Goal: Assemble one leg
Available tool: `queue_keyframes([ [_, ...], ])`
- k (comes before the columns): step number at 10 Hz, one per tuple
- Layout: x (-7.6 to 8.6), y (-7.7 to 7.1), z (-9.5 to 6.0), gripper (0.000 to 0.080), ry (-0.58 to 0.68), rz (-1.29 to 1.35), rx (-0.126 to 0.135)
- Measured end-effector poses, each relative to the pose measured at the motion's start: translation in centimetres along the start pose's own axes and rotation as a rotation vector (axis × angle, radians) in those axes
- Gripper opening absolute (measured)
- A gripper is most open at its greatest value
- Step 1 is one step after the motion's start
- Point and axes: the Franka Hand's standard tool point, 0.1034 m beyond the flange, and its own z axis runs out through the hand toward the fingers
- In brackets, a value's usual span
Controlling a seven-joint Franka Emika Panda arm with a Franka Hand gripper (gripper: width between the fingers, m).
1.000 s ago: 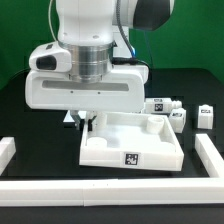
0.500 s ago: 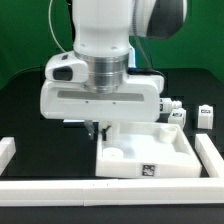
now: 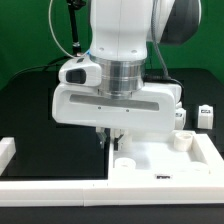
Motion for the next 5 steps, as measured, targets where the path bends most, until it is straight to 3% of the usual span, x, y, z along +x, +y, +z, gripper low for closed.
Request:
queue_keyframes([
  [5,0.05,0.08,0.83,0.0063,0.022,-0.063,-0.006],
])
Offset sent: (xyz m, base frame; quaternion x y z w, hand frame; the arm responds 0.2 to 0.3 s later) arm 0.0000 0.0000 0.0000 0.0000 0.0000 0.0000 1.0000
